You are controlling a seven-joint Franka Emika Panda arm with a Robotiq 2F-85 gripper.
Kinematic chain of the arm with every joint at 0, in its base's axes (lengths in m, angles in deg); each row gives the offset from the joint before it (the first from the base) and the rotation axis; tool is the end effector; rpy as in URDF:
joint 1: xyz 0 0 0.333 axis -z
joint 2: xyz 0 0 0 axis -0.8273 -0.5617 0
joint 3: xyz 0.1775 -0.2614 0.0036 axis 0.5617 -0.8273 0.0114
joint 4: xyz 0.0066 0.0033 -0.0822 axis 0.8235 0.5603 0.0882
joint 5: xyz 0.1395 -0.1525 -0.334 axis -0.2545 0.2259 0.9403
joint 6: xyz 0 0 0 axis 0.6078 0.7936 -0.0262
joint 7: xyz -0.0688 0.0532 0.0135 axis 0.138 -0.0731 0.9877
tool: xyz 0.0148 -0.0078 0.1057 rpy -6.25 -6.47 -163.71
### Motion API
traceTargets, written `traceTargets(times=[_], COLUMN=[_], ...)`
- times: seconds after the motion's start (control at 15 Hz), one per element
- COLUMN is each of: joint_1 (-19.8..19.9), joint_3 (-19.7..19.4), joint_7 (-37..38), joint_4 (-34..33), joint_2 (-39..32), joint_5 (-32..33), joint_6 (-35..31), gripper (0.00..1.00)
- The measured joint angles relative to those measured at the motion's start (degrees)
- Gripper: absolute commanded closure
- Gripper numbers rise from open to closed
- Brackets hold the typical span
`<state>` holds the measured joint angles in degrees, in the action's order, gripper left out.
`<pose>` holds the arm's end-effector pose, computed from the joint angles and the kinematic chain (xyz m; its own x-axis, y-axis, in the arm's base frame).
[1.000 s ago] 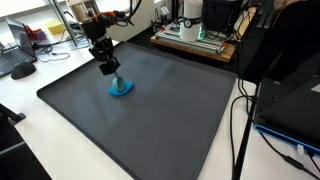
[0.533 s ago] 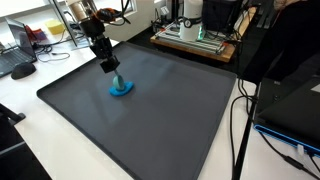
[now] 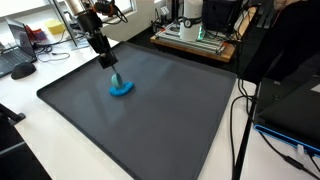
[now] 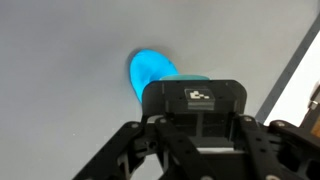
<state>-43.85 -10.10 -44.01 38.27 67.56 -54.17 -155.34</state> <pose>0.5982 -0.1604 0.2942 0.6788 -0.7021 -0.2151 -0.7220 -0.5846 -0.3701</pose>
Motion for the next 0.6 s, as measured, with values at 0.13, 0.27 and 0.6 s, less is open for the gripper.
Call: traceTargets(times=[0.13, 0.27, 0.6], joint_1=[0.59, 0.98, 1.03], joint_3=[0.14, 0.07, -1.64], joint_7=[-2.78, -4.27, -3.92], joint_4=[0.01, 0.01, -0.02], joint_2=[0.44, 0.87, 2.19], joint_5=[-2.92, -4.41, -2.60], joint_6=[0.07, 0.43, 6.47], gripper=[0.78, 0.78, 0.53])
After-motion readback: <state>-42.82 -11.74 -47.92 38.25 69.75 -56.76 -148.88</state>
